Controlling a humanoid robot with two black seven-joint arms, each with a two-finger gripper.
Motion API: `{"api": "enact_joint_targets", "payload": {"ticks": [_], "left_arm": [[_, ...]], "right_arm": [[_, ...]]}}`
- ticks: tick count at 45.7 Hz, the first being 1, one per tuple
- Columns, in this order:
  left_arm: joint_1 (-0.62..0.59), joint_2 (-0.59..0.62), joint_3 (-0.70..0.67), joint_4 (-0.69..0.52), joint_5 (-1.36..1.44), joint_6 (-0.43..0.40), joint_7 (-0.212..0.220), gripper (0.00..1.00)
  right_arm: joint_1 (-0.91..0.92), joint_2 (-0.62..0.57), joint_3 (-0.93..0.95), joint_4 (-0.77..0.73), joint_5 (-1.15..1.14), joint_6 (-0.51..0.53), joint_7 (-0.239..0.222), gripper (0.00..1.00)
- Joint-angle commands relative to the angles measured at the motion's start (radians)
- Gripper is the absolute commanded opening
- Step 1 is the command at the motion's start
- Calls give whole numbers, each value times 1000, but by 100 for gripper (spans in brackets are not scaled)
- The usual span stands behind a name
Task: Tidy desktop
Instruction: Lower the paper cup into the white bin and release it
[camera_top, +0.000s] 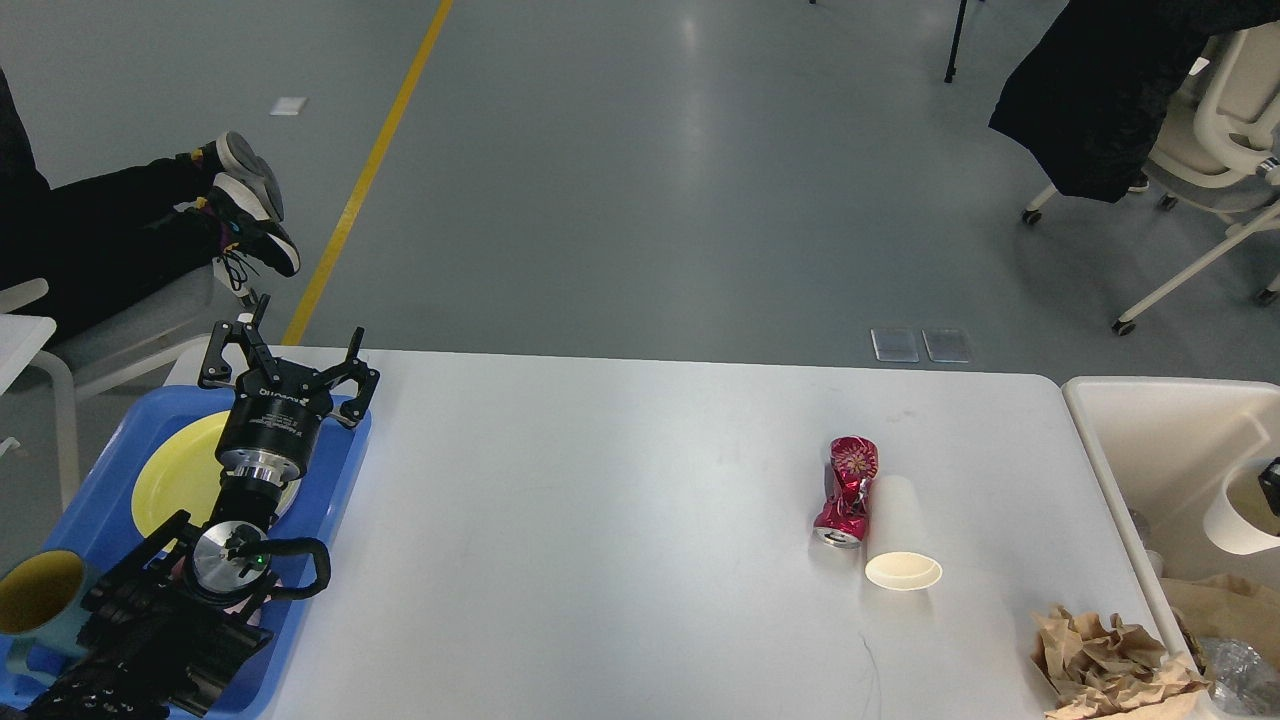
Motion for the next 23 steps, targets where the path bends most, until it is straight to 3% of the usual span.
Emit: {"api": "enact_joint_targets", "payload": {"ticks": [1, 6, 12, 23], "left_arm": [[2, 0, 0, 0, 0, -3, 0, 96], [0, 0, 0, 0, 0, 2, 0, 96], [0, 0, 0, 0, 0, 2, 0, 96], [0, 0, 0, 0, 0, 0, 0, 96]], "right_arm": [[-232, 68, 118, -271, 7, -13, -30, 0], [-439, 150, 196, -485, 27, -16, -63, 0], [-631, 237, 285, -683, 41, -55, -66, 0], [-736, 308, 308, -739, 42, -201, -83, 0]]}}
